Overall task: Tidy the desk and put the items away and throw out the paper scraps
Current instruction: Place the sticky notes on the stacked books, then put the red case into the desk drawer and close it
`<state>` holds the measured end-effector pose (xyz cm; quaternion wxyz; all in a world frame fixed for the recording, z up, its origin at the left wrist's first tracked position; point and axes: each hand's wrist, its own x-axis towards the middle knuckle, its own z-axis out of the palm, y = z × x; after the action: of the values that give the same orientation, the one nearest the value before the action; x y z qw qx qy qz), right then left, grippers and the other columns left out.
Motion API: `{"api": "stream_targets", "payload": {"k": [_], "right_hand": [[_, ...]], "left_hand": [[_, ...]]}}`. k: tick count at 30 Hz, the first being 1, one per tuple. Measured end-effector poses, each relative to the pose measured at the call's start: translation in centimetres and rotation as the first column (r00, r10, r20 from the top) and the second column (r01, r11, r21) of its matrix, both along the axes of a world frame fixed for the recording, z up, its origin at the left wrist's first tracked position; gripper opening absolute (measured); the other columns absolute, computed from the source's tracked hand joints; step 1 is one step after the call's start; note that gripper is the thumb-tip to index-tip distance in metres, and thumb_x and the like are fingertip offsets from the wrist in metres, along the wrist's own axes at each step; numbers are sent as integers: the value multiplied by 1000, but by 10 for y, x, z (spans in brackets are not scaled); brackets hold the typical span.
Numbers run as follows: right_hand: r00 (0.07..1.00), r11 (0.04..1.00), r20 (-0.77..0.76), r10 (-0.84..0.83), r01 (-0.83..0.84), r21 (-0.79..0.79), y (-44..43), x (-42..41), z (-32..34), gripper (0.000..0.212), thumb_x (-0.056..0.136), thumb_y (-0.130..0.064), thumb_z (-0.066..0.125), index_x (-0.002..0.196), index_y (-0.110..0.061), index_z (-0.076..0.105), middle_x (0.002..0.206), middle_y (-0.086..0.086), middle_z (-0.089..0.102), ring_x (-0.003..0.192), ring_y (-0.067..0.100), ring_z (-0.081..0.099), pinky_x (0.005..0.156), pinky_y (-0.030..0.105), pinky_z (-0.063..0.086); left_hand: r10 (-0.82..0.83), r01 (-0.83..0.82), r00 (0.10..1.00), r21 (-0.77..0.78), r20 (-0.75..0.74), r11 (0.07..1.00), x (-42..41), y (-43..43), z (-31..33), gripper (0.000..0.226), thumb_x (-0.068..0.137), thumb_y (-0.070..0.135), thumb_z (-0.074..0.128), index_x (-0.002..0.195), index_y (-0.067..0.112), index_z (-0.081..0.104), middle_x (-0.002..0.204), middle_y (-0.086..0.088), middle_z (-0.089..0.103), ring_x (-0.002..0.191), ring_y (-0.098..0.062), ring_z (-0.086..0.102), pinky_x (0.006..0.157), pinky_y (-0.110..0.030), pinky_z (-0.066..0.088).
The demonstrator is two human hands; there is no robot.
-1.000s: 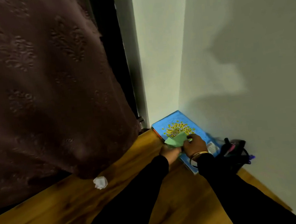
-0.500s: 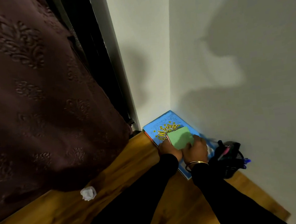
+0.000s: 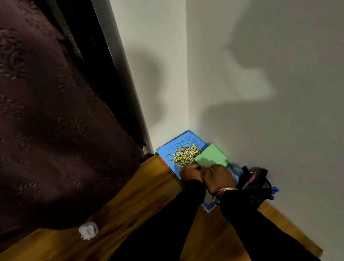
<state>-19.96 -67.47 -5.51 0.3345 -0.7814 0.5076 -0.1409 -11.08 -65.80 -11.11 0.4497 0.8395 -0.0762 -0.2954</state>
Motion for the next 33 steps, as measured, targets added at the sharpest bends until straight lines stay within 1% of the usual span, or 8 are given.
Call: {"api": "stream_targets", "payload": {"k": [7,10,15,20,25,28,30,33], "right_hand": [[961,979,-243,134,-166,-115,-3,2,-26,74,82,-58,15,111,-9,62,123,18,59,118,36,49,102,43,35],[926,969,-343,155,-210,-127,-1,3,-22,67,84,-60,32,122,-11,58,137,17,47,128,41,37,109,47,32],[955,891,-140,262,-295,-344,45,16,-4,56,73,-48,50,100,-1,66,108,26,59,100,44,52,89,47,44],[837,773,-197,510,-546,-323,130,51,15,58,82,-56,40,94,-6,69,100,21,65,92,43,59,79,46,53],[660,602,-197,725,-746,-285,217,78,24,27,68,-37,56,71,-17,74,86,15,70,97,46,62,69,47,54],[519,484,-135,844,-845,-226,258,90,10,46,81,-46,40,100,-21,73,104,8,71,103,40,62,84,49,52],[524,516,-39,851,-847,-132,295,87,12,59,81,-53,42,127,-20,59,121,3,67,111,30,62,92,44,52],[504,499,-62,861,-862,-88,336,83,11,58,77,-38,60,127,-9,56,139,17,49,129,35,48,105,44,43]], "left_hand": [[-98,95,995,-189,-7,977,-2,22,9,16,88,10,62,89,1,76,79,-4,65,78,-12,57,75,-25,47],[-231,259,957,-160,173,952,6,49,11,15,81,13,67,66,18,65,75,0,59,76,-10,53,74,-28,47],[-207,268,923,-158,324,950,37,133,31,30,80,20,80,108,13,73,81,3,69,68,7,60,72,-11,49],[-201,219,906,-6,372,976,65,254,54,38,74,41,82,106,22,73,82,3,74,74,-11,68,72,-26,57],[-127,76,906,139,404,987,79,374,86,30,76,42,77,100,25,72,87,7,72,76,-6,66,75,-24,56],[-90,16,915,187,393,982,79,442,90,29,77,34,79,103,22,72,87,4,72,78,-6,61,83,-29,56],[-5,-66,923,171,385,983,73,489,86,35,77,33,82,107,19,71,82,5,68,80,-8,61,82,-26,55],[0,-93,925,228,380,969,65,543,85,38,76,27,82,111,27,66,90,11,62,84,-4,58,82,-20,48]]}}
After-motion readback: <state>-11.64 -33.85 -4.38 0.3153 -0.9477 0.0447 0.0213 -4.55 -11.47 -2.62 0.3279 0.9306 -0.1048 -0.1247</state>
